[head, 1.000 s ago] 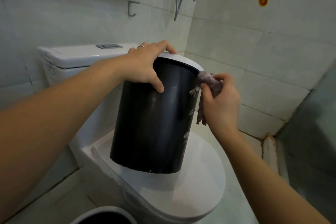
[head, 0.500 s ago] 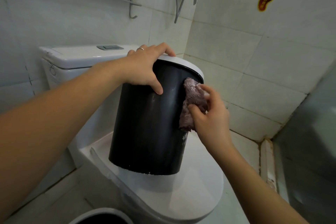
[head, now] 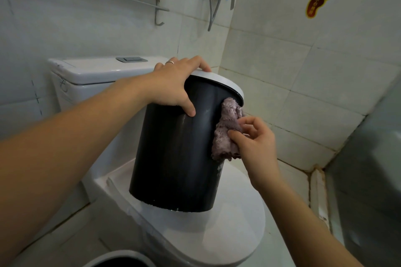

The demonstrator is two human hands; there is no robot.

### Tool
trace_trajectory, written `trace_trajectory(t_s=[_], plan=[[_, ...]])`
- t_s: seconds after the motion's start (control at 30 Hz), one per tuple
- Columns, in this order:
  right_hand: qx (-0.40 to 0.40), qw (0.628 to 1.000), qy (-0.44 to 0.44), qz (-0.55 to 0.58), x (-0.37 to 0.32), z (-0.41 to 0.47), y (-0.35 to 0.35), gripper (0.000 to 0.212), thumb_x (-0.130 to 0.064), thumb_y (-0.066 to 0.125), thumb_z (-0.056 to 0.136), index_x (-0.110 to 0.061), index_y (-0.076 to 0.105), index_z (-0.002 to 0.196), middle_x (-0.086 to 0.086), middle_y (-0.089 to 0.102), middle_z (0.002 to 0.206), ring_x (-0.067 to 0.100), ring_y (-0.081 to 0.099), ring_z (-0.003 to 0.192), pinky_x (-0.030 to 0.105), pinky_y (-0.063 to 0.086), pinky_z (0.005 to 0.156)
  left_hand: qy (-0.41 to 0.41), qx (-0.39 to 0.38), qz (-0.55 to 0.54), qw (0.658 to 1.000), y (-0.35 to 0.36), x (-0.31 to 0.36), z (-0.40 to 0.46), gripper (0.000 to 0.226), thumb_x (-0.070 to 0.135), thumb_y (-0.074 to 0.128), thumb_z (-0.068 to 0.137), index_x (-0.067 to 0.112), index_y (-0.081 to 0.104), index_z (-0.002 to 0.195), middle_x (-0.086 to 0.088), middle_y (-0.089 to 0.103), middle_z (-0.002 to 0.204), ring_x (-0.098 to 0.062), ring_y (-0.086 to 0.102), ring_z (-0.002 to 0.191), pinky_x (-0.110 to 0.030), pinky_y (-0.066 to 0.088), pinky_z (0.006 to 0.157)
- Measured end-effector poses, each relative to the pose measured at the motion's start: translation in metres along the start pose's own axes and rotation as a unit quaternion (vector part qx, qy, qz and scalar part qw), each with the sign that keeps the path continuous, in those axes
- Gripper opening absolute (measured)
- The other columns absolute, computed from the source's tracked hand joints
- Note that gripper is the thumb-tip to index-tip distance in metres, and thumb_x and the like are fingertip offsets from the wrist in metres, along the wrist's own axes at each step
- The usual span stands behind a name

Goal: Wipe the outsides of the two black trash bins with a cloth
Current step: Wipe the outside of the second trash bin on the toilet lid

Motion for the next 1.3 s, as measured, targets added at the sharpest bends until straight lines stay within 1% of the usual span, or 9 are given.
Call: trace_trajectory(t_s=[0.13, 0.33, 0.47, 0.63, 0.77, 0.83, 0.97, 1.13, 1.3], plan=[[0.033, 0.999, -0.013, 0.02, 0.005, 0.001, 0.002, 0.034, -0.001, 0.072, 0.085, -0.018, 0.044, 0.081, 0.005, 0.061, 0.08, 0.027, 0.062, 0.069, 0.037, 0.05, 0.057, -0.001, 0.0, 0.004, 1.0, 0.001, -0.002, 0.001, 0.091, 0.029, 0.092, 0.061, 0.04, 0.039, 0.134, 0.025, 0.031, 0.093, -0.013, 0.028, 0.11, -0.043, 0.029, 0.108], [0.036, 0.978, -0.155, -0.137, 0.006, -0.009, 0.003, 0.02, -0.023, 0.074, 0.088, -0.039, 0.063, 0.084, -0.015, 0.061, 0.083, 0.016, 0.062, 0.073, 0.043, 0.057, 0.064, 0.003, 0.0, 0.002, 1.0, -0.001, -0.001, -0.001, 0.09, 0.027, 0.091, 0.062, 0.039, 0.039, 0.134, 0.028, 0.027, 0.092, -0.013, 0.027, 0.108, -0.04, 0.029, 0.104], [-0.037, 0.959, -0.212, -0.183, 0.003, -0.016, 0.001, 0.031, -0.013, 0.056, 0.089, -0.024, 0.069, 0.115, -0.02, 0.061, 0.1, 0.008, 0.062, 0.088, 0.034, 0.058, 0.066, 0.0, 0.0, -0.003, 1.0, -0.001, -0.005, -0.001, 0.09, 0.027, 0.092, 0.061, 0.039, 0.039, 0.133, 0.026, 0.03, 0.093, -0.014, 0.029, 0.109, -0.042, 0.031, 0.105], [-0.071, 0.92, -0.28, -0.263, 0.0, -0.012, -0.003, 0.041, -0.004, 0.06, 0.088, -0.012, 0.065, 0.128, -0.018, 0.059, 0.105, -0.006, 0.058, 0.092, 0.009, 0.049, 0.074, -0.001, 0.001, -0.002, 1.0, -0.002, -0.004, -0.002, 0.089, 0.027, 0.091, 0.062, 0.04, 0.039, 0.133, 0.026, 0.029, 0.093, -0.014, 0.028, 0.108, -0.044, 0.031, 0.106], [-0.042, 0.877, -0.314, -0.362, 0.002, -0.007, -0.002, 0.053, -0.007, 0.074, 0.086, -0.021, 0.055, 0.133, -0.002, 0.058, 0.11, 0.015, 0.056, 0.091, 0.036, 0.056, 0.076, -0.005, -0.005, -0.004, 1.0, -0.004, -0.001, -0.006, 0.088, 0.026, 0.09, 0.065, 0.039, 0.038, 0.135, 0.027, 0.026, 0.092, -0.013, 0.027, 0.107, -0.041, 0.03, 0.106], [-0.006, 0.816, -0.389, -0.429, 0.001, -0.005, -0.005, 0.064, -0.012, 0.077, 0.083, -0.028, 0.05, 0.139, 0.009, 0.051, 0.12, 0.026, 0.05, 0.103, 0.042, 0.05, 0.081, -0.006, -0.007, -0.008, 1.0, -0.005, 0.0, -0.007, 0.088, 0.025, 0.09, 0.066, 0.039, 0.038, 0.135, 0.028, 0.025, 0.092, -0.013, 0.026, 0.106, -0.04, 0.029, 0.104], [-0.026, 0.718, -0.462, -0.52, -0.002, 0.005, -0.006, 0.042, -0.027, 0.065, 0.088, -0.033, 0.062, 0.13, 0.016, 0.041, 0.148, 0.044, 0.036, 0.135, 0.059, 0.035, 0.102, -0.004, -0.009, -0.01, 1.0, -0.005, 0.001, -0.008, 0.088, 0.024, 0.09, 0.066, 0.038, 0.038, 0.135, 0.028, 0.024, 0.092, -0.013, 0.026, 0.106, -0.04, 0.029, 0.104], [-0.066, 0.728, -0.44, -0.522, -0.005, 0.007, -0.001, 0.027, -0.032, 0.054, 0.089, -0.014, 0.064, 0.108, 0.012, 0.048, 0.144, 0.038, 0.037, 0.136, 0.052, 0.031, 0.106, -0.002, -0.01, -0.01, 1.0, -0.004, 0.003, -0.007, 0.088, 0.024, 0.09, 0.065, 0.039, 0.038, 0.135, 0.028, 0.025, 0.092, -0.013, 0.026, 0.106, -0.037, 0.029, 0.101], [-0.078, 0.847, -0.324, -0.414, -0.002, 0.006, 0.005, 0.011, -0.027, 0.055, 0.093, -0.02, 0.047, 0.096, -0.008, 0.046, 0.09, 0.009, 0.038, 0.082, 0.033, 0.036, 0.071, -0.002, -0.011, -0.017, 1.0, -0.006, 0.005, -0.009, 0.089, 0.022, 0.09, 0.066, 0.038, 0.038, 0.137, 0.028, 0.025, 0.092, -0.013, 0.027, 0.106, -0.035, 0.028, 0.097]])
Point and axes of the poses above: each hand's wrist, its own z-axis towards the middle knuckle, its own y-axis out of the palm, x = y × z, the point moved 3 cm from there along z, towards the middle knuckle
